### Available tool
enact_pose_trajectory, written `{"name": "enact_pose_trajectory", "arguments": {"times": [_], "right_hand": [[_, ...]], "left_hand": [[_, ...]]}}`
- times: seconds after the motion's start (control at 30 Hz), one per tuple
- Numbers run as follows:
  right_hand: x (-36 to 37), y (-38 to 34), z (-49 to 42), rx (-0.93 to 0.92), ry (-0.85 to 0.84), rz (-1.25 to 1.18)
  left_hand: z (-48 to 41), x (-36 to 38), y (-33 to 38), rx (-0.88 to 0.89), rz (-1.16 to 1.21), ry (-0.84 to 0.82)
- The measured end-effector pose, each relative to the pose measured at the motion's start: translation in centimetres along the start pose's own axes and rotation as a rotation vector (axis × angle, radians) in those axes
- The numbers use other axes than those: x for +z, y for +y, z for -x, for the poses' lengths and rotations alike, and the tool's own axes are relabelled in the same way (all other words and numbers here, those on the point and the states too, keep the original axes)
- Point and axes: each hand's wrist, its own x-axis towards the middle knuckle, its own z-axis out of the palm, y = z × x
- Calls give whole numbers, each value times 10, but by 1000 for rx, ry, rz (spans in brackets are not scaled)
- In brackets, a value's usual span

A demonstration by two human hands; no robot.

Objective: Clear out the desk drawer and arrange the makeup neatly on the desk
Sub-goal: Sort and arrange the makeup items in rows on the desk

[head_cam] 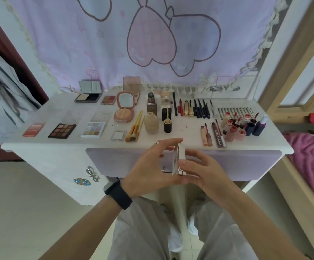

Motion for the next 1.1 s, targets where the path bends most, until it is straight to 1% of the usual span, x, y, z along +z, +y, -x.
{"name": "enact_pose_trajectory", "arguments": {"times": [0.1,0.17,0.23,0.33,0.47,0.53,0.6,0.67,0.73,0.83,0.9,1.0,1.1], "right_hand": [[-3,1,3,-28,-25,66],[-6,3,5,-40,-31,122],[-8,5,6,-72,-41,188],[-9,4,7,-145,-71,366],[-12,2,6,-212,-108,426],[-14,3,6,-250,-123,446],[-16,5,5,-279,-134,460],[-17,8,5,-289,-143,489],[-16,11,5,-282,-150,539],[-16,12,5,-276,-163,616],[-16,11,4,-232,-173,646],[-13,10,3,-161,-173,678],[-12,14,4,-141,-163,648]], "left_hand": [[4,-5,-1,-144,159,-34],[6,-7,-1,-261,280,-23],[8,-7,-2,-349,347,-31],[10,-5,-1,-345,405,-85],[11,-5,3,-321,447,-48],[10,-5,3,-382,576,-81],[9,-7,4,-478,728,-154],[6,-11,4,-554,799,-232],[5,-12,5,-580,820,-285],[5,-10,3,-587,843,-257],[6,-7,1,-577,840,-231],[8,-3,0,-559,756,-164],[9,1,2,-537,638,-94]]}}
